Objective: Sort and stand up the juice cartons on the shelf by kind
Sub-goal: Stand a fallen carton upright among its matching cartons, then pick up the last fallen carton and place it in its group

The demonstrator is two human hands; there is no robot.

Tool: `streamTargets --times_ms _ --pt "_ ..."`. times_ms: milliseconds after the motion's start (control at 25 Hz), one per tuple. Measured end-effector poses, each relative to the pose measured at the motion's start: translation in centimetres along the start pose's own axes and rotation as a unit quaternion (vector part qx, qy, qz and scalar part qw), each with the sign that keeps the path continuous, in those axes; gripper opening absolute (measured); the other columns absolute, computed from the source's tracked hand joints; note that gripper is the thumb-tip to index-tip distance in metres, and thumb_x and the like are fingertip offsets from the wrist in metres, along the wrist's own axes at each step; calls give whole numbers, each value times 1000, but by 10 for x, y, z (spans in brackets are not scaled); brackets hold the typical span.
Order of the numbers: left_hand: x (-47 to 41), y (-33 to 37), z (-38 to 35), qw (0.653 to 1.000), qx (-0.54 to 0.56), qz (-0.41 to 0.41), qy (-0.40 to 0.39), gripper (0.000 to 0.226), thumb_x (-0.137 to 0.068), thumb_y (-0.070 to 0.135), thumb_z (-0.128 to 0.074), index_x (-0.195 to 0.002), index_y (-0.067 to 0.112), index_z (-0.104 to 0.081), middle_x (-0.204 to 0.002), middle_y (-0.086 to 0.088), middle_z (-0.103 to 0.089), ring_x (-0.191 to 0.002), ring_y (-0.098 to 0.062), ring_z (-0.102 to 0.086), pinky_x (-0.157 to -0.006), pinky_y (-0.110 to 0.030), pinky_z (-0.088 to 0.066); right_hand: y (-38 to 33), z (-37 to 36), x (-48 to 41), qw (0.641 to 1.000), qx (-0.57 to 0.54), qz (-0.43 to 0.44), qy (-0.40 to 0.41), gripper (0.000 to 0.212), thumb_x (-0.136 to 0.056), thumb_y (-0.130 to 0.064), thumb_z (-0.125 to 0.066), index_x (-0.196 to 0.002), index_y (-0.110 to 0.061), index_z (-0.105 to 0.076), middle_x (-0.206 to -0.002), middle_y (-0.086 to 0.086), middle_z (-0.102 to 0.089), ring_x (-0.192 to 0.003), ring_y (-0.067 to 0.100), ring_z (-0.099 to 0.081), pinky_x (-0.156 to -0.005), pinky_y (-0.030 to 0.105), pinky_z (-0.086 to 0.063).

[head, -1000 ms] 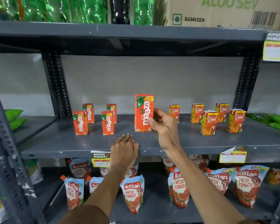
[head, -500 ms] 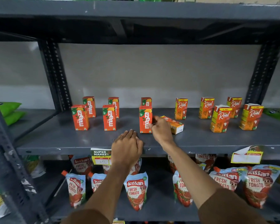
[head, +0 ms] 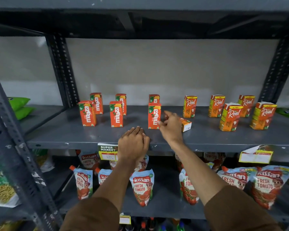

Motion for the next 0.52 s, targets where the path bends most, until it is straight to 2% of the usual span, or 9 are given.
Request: streamTargets --times_ms 80,120,160,240,360,400,520 --pt "5 1 8 998 52 10 37 31 -94 32 -37 -104 21 -64 -110 2 -70 -81 -14 -65 -60 -25 -45 -4 19 6 998 41 39 39 56 -87 -22 -73 -138 -12 -53 -126 7 -51 -118 18 -53 -97 27 -43" --pt "8 5 12 995 85 7 57 29 -93 31 -40 -105 22 -65 -110 3 -70 -74 -14 -65 -55 -23 -40 -5 30 7 994 67 59 62 59 -86 -24 -74 -139 -13 -51 -127 6 -49 -120 18 -49 -99 28 -42" --pt "9 13 15 991 111 -10 73 29 -93 31 -41 -106 22 -65 -114 4 -69 -73 -13 -66 -54 -21 -40 -3 42 7 989 98 73 87 62 -84 -28 -75 -140 -15 -51 -128 5 -47 -121 19 -47 -101 31 -43" --pt "8 40 18 986 128 -67 86 30 -92 32 -44 -107 21 -67 -115 4 -69 -84 -14 -69 -58 -23 -49 10 61 5 978 158 71 112 69 -81 -36 -78 -140 -16 -49 -131 7 -46 -122 24 -44 -102 39 -44" --pt "1 79 18 986 108 -106 66 29 -92 31 -49 -109 19 -70 -114 1 -71 -97 -16 -68 -67 -29 -54 45 66 -3 983 166 -21 70 72 -73 -51 -78 -132 -17 -52 -128 10 -49 -125 32 -42 -101 54 -39" --pt "-2 85 15 989 102 -97 44 29 -94 32 -46 -109 20 -68 -114 2 -70 -97 -17 -68 -67 -29 -53 52 64 -6 985 156 -49 60 65 -72 -52 -78 -123 -17 -57 -123 11 -53 -123 34 -44 -100 57 -40" --pt "-1 89 -2 997 35 -74 -2 32 -98 35 -32 -107 24 -60 -109 4 -69 -90 -17 -66 -63 -30 -49 60 59 -12 987 148 -48 38 34 -71 -46 -73 -88 -17 -65 -100 7 -63 -110 33 -55 -93 58 -45"
Point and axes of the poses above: each hand's wrist, its own x-axis away from the middle knuckle, its own z-axis out of the back of the hand, y = z × x, the point moved 7 cm from there along -x, towards the middle knuckle
